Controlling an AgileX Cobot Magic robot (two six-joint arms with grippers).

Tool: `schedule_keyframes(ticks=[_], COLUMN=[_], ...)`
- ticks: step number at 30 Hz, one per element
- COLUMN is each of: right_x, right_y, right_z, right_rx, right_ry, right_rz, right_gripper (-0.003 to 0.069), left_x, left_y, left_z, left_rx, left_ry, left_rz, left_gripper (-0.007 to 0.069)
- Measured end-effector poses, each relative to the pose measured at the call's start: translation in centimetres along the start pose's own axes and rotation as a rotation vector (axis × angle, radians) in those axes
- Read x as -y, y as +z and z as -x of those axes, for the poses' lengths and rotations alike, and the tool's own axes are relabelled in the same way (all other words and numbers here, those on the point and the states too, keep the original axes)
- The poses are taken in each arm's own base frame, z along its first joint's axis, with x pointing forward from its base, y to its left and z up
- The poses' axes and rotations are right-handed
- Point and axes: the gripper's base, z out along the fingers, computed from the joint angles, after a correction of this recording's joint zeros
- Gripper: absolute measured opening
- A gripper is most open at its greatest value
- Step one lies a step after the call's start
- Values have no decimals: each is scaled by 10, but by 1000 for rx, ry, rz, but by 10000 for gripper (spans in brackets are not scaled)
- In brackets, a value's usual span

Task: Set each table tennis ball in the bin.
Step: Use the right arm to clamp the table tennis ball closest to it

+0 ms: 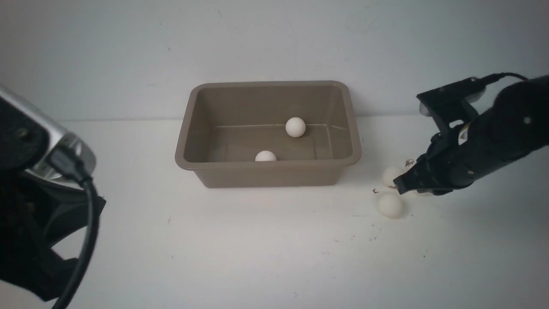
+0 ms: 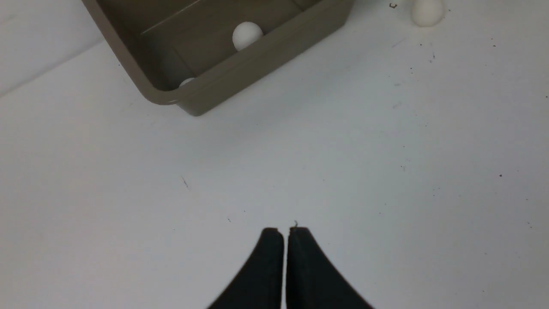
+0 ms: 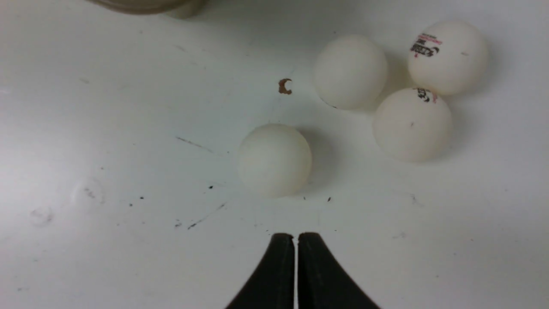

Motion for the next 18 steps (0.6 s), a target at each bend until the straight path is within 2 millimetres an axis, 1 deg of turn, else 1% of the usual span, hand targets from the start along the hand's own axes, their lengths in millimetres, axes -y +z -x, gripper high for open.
schedule_keyframes(ticks=[3, 6, 9, 12, 15, 18], right_x=[-5, -10, -14, -16, -18, -19], right_y=[4, 8, 19, 34, 48, 55], right_z=[11, 18, 19, 15, 12, 11], right_rx=[6, 10, -20, -65, -102, -112], right_ry=[-7, 22, 35, 42, 43, 42], right_rz=[-10, 23, 57, 70, 73, 73], right_gripper=[26, 90, 206, 339, 454, 510], left_x=[3, 5, 6, 7, 8, 9], left_y=[-13, -20, -24, -28, -35, -41], left_z=[-8, -13, -18, -21, -24, -26], left_rx=[1, -17, -38, -37, -14, 9], left_ry=[4, 6, 7, 9, 13, 16], left_rz=[-6, -11, -17, -18, -14, -11], left_gripper=[-4, -4, -4, -4, -4, -4])
